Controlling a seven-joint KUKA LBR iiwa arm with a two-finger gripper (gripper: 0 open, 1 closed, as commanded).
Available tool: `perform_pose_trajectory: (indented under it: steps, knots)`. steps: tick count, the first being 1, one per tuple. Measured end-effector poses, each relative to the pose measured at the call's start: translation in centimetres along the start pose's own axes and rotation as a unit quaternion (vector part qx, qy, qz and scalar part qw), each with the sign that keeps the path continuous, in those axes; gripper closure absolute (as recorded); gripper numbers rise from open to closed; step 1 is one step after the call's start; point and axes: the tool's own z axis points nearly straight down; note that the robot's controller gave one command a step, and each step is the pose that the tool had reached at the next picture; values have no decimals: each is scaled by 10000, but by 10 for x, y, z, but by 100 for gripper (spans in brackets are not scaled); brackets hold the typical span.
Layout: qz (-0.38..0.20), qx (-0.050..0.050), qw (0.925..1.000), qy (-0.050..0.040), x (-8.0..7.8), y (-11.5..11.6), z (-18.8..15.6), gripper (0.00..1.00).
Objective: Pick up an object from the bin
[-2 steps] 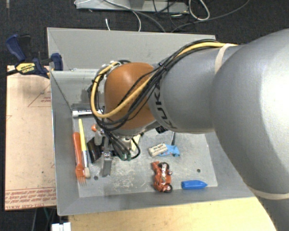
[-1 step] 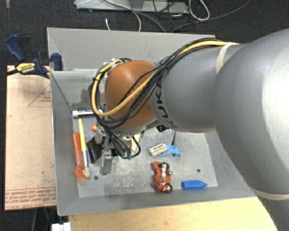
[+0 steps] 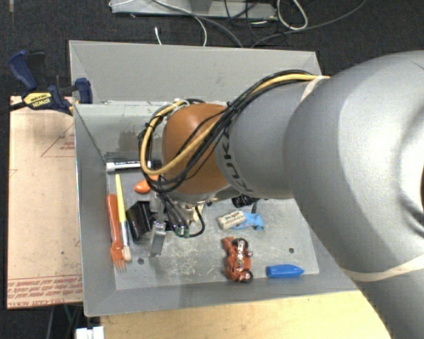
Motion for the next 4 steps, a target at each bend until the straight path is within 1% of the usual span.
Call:
perform_pose_trajectory:
  steps: [1,2,3,4]
  knots:
    - [-125,-7,9999,-29,8,-6,11,0]
    - [78,-11,10000,-35,-2,-4,11,0]
    - [-42,-22,10000,-57,18,14,9,0]
    - [224,-17,9997,-86,15,13,7,100]
